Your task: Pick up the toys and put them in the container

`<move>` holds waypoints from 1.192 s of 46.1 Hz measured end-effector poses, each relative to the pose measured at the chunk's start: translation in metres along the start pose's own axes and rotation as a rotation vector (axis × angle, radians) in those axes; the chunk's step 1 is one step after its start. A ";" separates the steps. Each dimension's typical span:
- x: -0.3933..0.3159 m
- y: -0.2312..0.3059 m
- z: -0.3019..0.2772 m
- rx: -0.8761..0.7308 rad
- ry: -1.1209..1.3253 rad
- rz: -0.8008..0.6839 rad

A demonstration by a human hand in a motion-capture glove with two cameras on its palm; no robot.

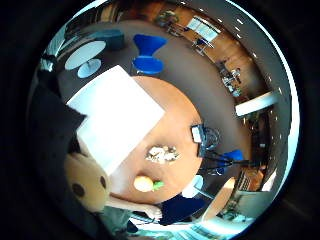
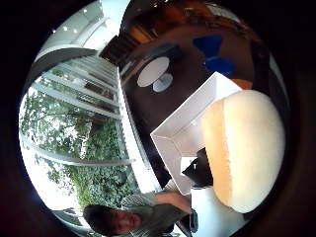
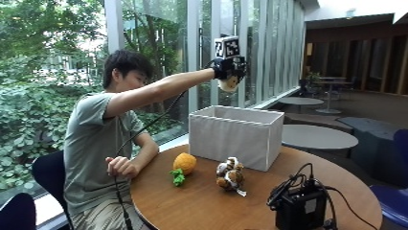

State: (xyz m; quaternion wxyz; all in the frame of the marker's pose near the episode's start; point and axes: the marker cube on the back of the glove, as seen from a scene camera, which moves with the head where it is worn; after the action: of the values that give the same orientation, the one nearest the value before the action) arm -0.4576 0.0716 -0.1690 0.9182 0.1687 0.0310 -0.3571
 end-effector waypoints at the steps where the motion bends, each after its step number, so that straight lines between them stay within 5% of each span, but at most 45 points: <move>1: -0.009 -0.004 0.006 -0.011 -0.006 -0.009; 21: -0.060 -0.010 0.052 -0.301 0.108 -0.005; 29: -0.036 0.013 0.013 -0.238 0.147 0.019; 41: 0.033 0.064 -0.036 -0.211 0.146 0.221; 55: 0.155 0.135 0.004 -0.192 0.215 0.077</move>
State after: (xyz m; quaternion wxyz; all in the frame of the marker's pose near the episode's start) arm -0.2527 0.0630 -0.1542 0.9344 0.1186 0.1565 -0.2971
